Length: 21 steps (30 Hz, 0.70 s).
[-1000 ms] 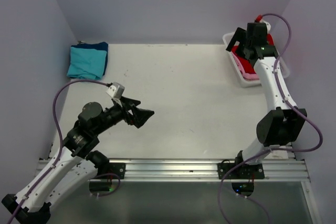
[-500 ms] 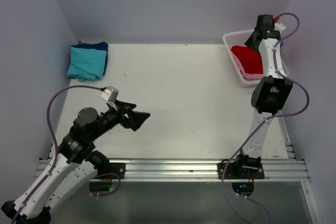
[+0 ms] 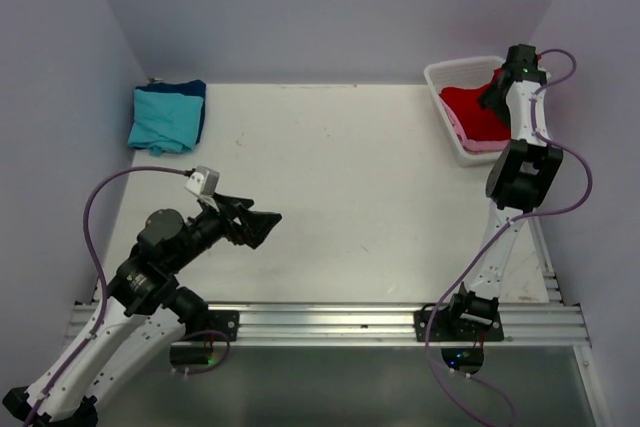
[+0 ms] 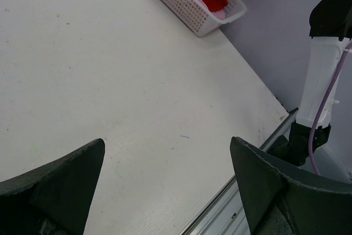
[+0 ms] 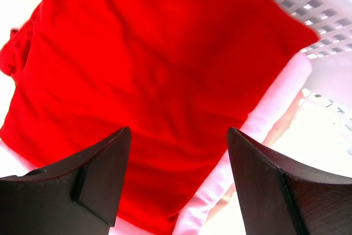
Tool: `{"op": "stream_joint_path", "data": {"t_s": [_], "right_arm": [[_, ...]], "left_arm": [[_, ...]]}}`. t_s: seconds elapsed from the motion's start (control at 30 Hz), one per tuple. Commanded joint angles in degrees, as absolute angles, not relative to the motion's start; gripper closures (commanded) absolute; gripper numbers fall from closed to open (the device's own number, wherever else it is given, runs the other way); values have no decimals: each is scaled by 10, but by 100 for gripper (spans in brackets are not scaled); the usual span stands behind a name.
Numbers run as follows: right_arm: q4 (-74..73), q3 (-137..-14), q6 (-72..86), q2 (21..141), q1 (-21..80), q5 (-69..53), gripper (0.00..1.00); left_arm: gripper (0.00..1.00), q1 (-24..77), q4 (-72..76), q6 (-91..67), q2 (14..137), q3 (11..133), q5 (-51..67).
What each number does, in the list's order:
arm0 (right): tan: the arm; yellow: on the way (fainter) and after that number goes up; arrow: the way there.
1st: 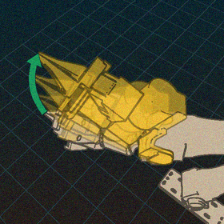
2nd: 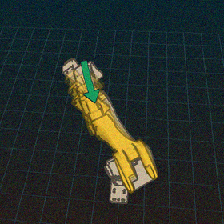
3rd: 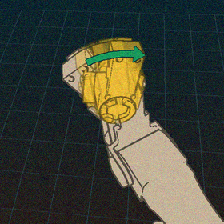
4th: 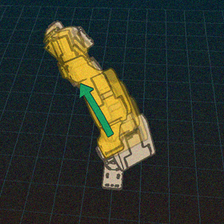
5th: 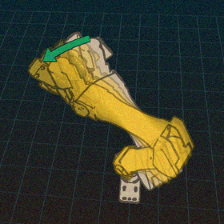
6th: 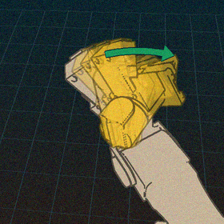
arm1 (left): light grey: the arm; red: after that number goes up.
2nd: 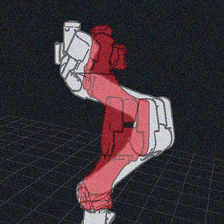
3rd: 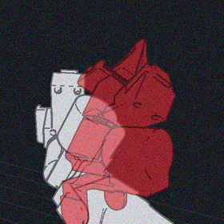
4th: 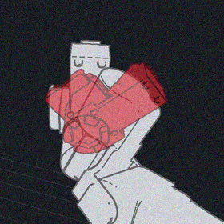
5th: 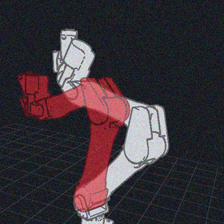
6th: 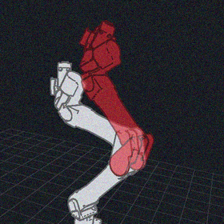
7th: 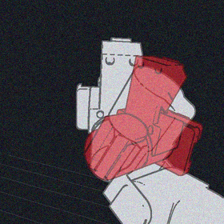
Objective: Fold and stack the t-shirts
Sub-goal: Grab the tshirt from the pile
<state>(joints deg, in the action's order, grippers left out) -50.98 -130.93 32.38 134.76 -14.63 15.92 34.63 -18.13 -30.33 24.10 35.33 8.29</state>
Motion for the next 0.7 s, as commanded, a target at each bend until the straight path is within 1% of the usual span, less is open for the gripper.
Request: {"op": "stream_joint_path", "data": {"t_s": [0.0, 0.13, 0.3, 0.53, 0.57, 0.6, 0.63, 0.67], "right_arm": [[-495, -1307, 309, 1346, -142, 118, 24], [-494, -1300, 293, 1358, -142, 95, 23], [-480, -1267, 285, 1356, -142, 66, 30], [-474, -1235, 273, 1349, -142, 61, 29], [-473, -1224, 270, 1347, -142, 60, 30], [-467, -1218, 267, 1345, -142, 59, 32], [-463, -1211, 266, 1342, -142, 53, 39], [-460, -1198, 262, 1336, -142, 48, 49]], "left_arm": [[0, 348, -172, -313, 246, 347, 74], [0, 348, -173, -316, 244, 344, 73], [0, 348, -180, -317, 239, 344, 70], [0, 348, -187, -320, 229, 344, 64], [0, 348, -186, -320, 230, 344, 64], [0, 348, -187, -320, 230, 344, 63], [0, 348, -187, -320, 229, 345, 64], [0, 348, -189, -320, 229, 345, 65]]}}
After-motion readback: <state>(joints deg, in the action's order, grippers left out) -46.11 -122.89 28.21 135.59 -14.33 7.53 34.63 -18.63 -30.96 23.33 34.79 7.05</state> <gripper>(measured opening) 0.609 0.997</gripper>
